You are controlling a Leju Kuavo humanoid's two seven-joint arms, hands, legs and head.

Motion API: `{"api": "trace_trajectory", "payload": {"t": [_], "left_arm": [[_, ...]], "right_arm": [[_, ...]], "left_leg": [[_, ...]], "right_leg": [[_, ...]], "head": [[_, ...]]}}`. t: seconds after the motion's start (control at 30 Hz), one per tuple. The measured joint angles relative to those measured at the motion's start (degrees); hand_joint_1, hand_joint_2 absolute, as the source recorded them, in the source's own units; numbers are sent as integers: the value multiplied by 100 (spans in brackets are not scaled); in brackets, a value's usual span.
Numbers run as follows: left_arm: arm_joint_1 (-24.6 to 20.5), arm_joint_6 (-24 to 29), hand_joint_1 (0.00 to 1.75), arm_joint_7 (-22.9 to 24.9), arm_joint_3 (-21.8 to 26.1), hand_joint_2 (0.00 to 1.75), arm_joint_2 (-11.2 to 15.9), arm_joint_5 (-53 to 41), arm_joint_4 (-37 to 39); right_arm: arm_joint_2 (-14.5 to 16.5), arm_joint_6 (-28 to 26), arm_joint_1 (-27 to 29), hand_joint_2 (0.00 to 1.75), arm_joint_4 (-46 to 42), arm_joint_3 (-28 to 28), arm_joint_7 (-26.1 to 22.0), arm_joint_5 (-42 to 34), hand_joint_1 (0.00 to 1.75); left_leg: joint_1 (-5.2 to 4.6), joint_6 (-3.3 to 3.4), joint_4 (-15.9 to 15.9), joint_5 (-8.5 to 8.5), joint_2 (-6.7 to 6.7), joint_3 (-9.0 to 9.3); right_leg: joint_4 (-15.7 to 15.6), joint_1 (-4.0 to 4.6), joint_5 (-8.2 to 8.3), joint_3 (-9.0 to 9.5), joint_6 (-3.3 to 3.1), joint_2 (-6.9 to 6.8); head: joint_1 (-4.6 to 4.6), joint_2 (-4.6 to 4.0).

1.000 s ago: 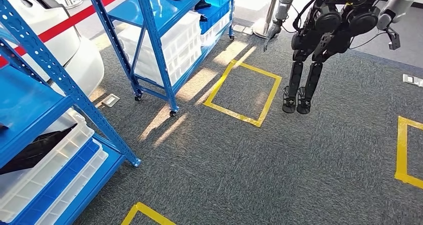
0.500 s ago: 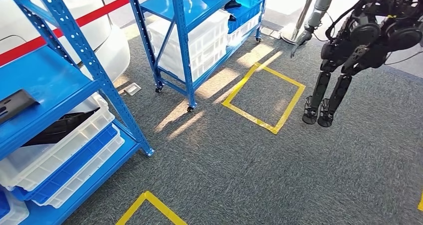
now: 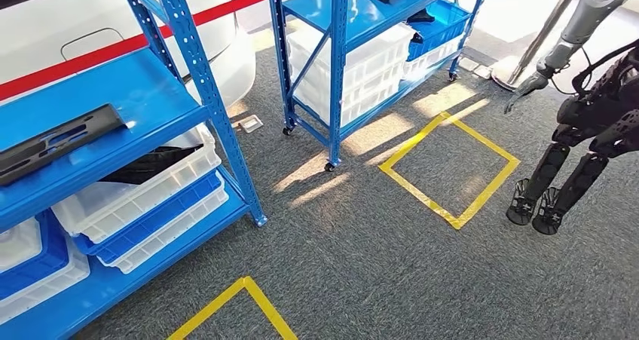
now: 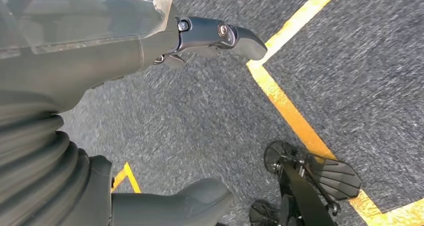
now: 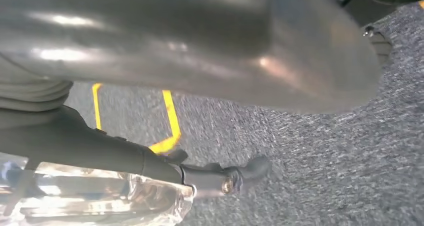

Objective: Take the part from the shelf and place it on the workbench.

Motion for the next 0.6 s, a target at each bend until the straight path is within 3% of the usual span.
{"api": "trace_trajectory", "payload": {"t": [0.07, 0.1, 0.13, 0.2, 0.27, 0.3, 0.37, 0.43, 0.47, 0.5, 0.6], "left_arm": [[21, 1, 0, 3, -1, 175, -1, 10, 0], [29, 1, 0, 3, -2, 175, -1, 15, 1], [29, 1, 0, 3, -3, 175, -2, 22, 1], [12, 1, 0, 3, -5, 175, -10, 30, 2], [6, 1, 0, 3, -8, 175, -17, 34, 2], [13, 1, 0, 3, -8, 175, -19, 35, 2], [25, 1, 0, 3, -7, 175, -19, 37, 2], [7, 3, 0, 3, -7, 175, -10, 37, -2], [-9, 4, 0, 3, -8, 175, -7, 37, -3], [-21, 6, 0, 3, -8, 175, -4, 37, -4], [-12, 9, 0, 3, -8, 175, -15, 36, -4]], "right_arm": [[3, 2, -16, 0, 0, 1, 1, 19, 0], [5, 2, -18, 0, 0, 2, 1, 27, 0], [7, 2, -17, 0, 0, 2, 0, 32, 0], [8, 3, 1, 0, 0, 3, -1, 38, 0], [7, 4, 16, 0, 0, 3, -1, 39, 0], [7, 4, 14, 0, 0, 3, -1, 39, 0], [11, 4, -1, 0, 0, 3, -1, 39, 0], [25, 4, -13, 0, 0, 3, -1, 39, 0], [30, 4, -18, 0, 0, 3, -1, 39, 0], [34, 4, -23, 0, 0, 3, -1, 39, 0], [38, 4, -49, 0, -1, 3, 2, 39, 0]], "left_leg": [[30, -37, 9, 1, -8, -27], [38, -54, 85, -44, 104, -63], [41, -72, 272, -157, 260, -148], [30, -94, 959, -527, 564, -474], [30, -86, 1585, -764, 638, -785], [26, -65, 1632, -731, 647, -807], [-8, 30, 1082, -414, 735, -504], [-87, 143, 351, -171, 989, -113], [-126, 179, 149, -134, 1081, -13], [-154, 190, 86, -146, 1101, 6], [-143, 215, -2, -86, 936, 23]], "right_leg": [[-3, 0, 28, 25, -104, -108], [-5, -2, 41, 31, -140, -162], [-8, 5, 50, 29, -176, -225], [-9, 47, 43, 23, -226, -371], [-8, 90, 28, 12, -256, -535], [-8, 109, 20, 12, -267, -609], [-9, 143, 6, 30, -286, -742], [-11, 181, -13, 58, -288, -862], [-13, 189, -23, 66, -279, -918], [-18, 190, -32, 72, -262, -975], [-26, 204, -55, 94, -212, -1091]], "head": [[-13, 0], [-19, 0], [-33, 0], [-55, 0], [-60, 0], [-62, 0], [-61, 0], [-54, 0], [-55, 0], [-54, 0], [-59, 0]]}}
